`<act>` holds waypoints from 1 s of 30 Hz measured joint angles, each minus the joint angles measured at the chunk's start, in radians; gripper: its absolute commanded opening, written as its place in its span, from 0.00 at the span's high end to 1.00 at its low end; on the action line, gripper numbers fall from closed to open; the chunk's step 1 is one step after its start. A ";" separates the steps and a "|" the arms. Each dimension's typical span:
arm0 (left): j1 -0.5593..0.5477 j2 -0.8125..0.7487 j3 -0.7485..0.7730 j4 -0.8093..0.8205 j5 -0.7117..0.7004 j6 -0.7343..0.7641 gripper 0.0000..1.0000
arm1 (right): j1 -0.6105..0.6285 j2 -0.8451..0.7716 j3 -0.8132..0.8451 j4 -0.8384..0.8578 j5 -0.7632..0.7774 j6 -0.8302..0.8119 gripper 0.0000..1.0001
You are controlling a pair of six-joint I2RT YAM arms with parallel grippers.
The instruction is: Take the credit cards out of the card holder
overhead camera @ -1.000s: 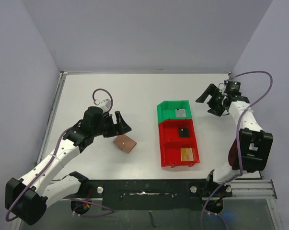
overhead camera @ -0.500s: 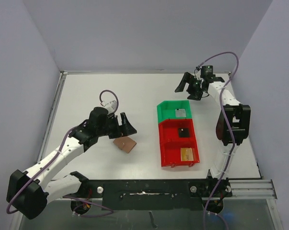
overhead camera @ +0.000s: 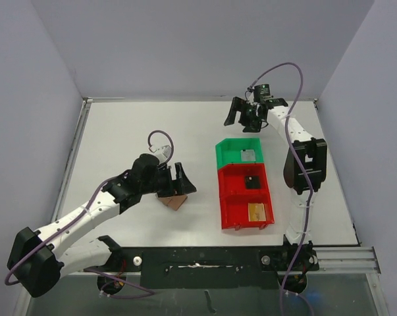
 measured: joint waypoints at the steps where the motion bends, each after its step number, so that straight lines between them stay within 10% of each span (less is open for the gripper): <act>1: -0.013 0.003 0.000 0.002 -0.006 -0.004 0.22 | 0.004 -0.003 0.006 -0.006 0.021 -0.005 0.02; 14: -0.072 0.043 0.003 0.024 -0.058 -0.011 0.22 | -0.222 -0.383 -0.378 0.031 0.190 -0.027 0.02; 30: -0.086 0.047 -0.011 0.056 -0.082 -0.046 0.23 | -0.085 -0.236 -0.407 0.123 -0.009 0.037 0.02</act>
